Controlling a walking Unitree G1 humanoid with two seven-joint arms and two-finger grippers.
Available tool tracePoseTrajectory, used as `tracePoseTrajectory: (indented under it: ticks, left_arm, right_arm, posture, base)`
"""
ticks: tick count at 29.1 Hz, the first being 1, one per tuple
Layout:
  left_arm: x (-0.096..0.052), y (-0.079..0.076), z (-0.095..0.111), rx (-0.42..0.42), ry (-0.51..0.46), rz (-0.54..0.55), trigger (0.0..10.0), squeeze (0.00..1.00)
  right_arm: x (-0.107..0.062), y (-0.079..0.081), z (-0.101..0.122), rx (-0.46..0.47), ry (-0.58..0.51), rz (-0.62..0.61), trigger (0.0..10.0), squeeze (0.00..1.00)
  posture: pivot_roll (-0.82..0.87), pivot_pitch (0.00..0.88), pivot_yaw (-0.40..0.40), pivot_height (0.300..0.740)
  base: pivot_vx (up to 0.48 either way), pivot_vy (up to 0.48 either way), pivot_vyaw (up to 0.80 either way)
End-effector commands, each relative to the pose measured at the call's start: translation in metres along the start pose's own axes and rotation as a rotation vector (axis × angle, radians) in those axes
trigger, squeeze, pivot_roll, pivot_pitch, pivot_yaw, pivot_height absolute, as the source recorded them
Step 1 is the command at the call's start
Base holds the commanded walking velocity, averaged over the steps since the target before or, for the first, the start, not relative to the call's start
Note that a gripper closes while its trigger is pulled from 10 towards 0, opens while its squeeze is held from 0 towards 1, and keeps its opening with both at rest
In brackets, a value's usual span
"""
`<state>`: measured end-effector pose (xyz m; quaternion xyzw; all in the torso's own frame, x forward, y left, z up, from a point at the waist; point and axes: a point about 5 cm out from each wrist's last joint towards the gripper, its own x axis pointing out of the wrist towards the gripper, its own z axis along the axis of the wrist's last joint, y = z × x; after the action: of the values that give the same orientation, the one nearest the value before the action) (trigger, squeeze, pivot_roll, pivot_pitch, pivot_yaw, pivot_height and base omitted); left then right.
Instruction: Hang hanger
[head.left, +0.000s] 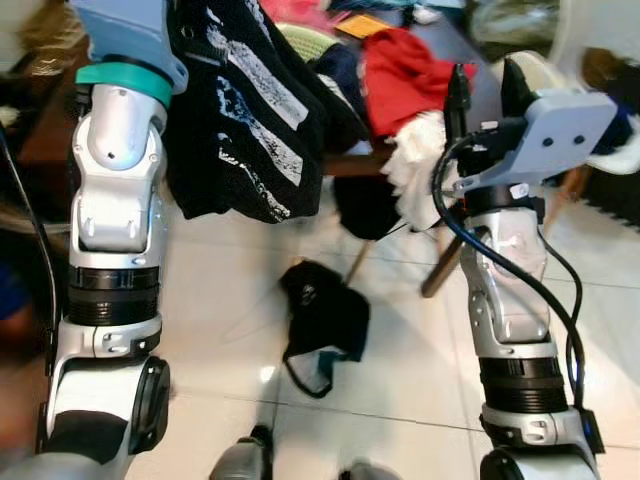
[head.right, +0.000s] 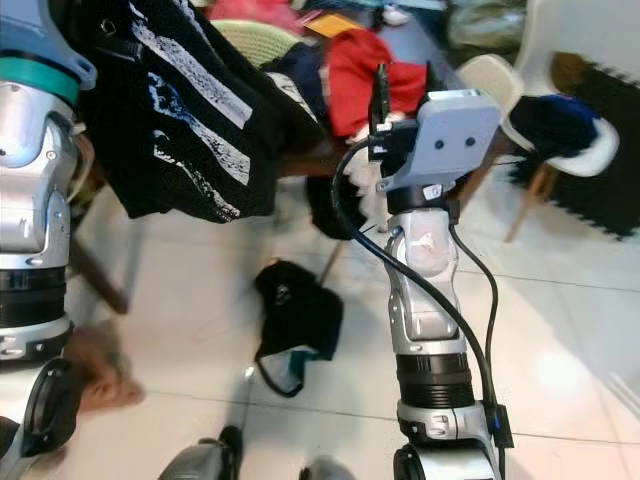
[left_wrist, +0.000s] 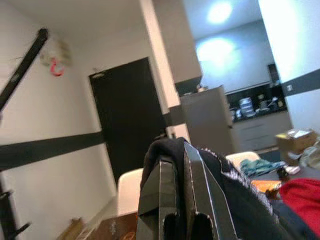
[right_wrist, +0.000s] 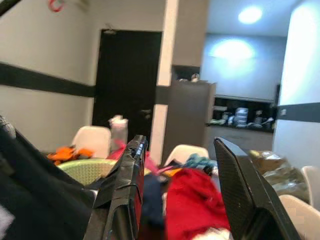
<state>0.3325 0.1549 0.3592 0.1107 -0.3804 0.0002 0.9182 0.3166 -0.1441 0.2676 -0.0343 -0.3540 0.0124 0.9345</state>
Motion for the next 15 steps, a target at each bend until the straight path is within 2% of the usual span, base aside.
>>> tracePoseTrajectory:
  ticks: [1,2,3,4,5,7,8,10,11,14,15]
  left_arm:
    - [-0.001,-0.006,-0.005,-0.038,0.023,-0.015,10.0,0.00]
    - [-0.004,-0.010,-0.017,-0.091,0.085,-0.027,10.0,0.00]
    - [-0.004,-0.010,-0.017,-0.091,0.085,-0.027,10.0,0.00]
    - [-0.009,-0.017,-0.031,-0.163,0.167,-0.048,10.0,0.00]
    - [-0.009,-0.017,-0.031,-0.163,0.167,-0.048,10.0,0.00]
    - [-0.018,-0.027,-0.050,-0.239,0.270,-0.083,10.0,0.00]
    - [-0.018,-0.027,-0.050,-0.239,0.270,-0.083,10.0,0.00]
    - [-0.030,-0.036,-0.070,-0.320,0.386,-0.095,10.0,0.00]
    - [-0.030,-0.036,-0.070,-0.320,0.386,-0.095,10.0,0.00]
    - [-0.063,-0.057,-0.106,-0.405,0.588,-0.130,10.0,0.00]
    - [-0.063,-0.057,-0.106,-0.405,0.588,-0.130,10.0,0.00]
  right_arm:
    - [-0.004,-0.006,-0.006,-0.019,0.023,-0.008,10.0,0.00]
    - [-0.007,-0.009,-0.012,-0.033,0.048,-0.006,10.0,0.00]
    - [-0.007,-0.009,-0.012,-0.033,0.048,-0.006,10.0,0.00]
    - [-0.011,-0.013,-0.019,-0.049,0.078,-0.004,10.0,0.00]
    - [-0.011,-0.013,-0.019,-0.049,0.078,-0.004,10.0,0.00]
    - [-0.017,-0.017,-0.028,-0.065,0.119,-0.001,10.0,0.00]
    - [-0.017,-0.017,-0.028,-0.065,0.119,-0.001,10.0,0.00]
    - [-0.027,-0.021,-0.040,-0.069,0.183,0.002,10.0,0.00]
    - [-0.027,-0.021,-0.040,-0.069,0.183,0.002,10.0,0.00]
    - [-0.055,-0.029,-0.071,-0.069,0.349,0.016,10.0,0.00]
    - [-0.055,-0.029,-0.071,-0.069,0.349,0.016,10.0,0.00]
  posture:
    - [0.02,0.040,-0.005,0.740]
    - [0.02,0.041,-0.007,0.740]
    - [0.02,0.041,-0.007,0.740]
    - [0.02,0.042,-0.010,0.740]
    - [0.02,0.042,-0.010,0.740]
    - [0.02,0.044,-0.015,0.740]
    - [0.02,0.044,-0.015,0.740]
    - [0.01,0.045,-0.019,0.740]
    - [0.01,0.045,-0.019,0.740]
    - [0.00,0.047,-0.025,0.740]
    - [0.00,0.047,-0.025,0.740]
  base:
    - [-0.244,0.000,0.00]
    - [0.000,0.000,0.00]
    - [0.000,0.000,0.00]
    - [0.000,0.000,0.00]
    - [0.000,0.000,0.00]
    - [0.000,0.000,0.00]
    - [0.000,0.000,0.00]
    - [0.000,0.000,0.00]
    - [0.000,0.000,0.00]
    - [0.000,0.000,0.00]
    - [0.000,0.000,0.00]
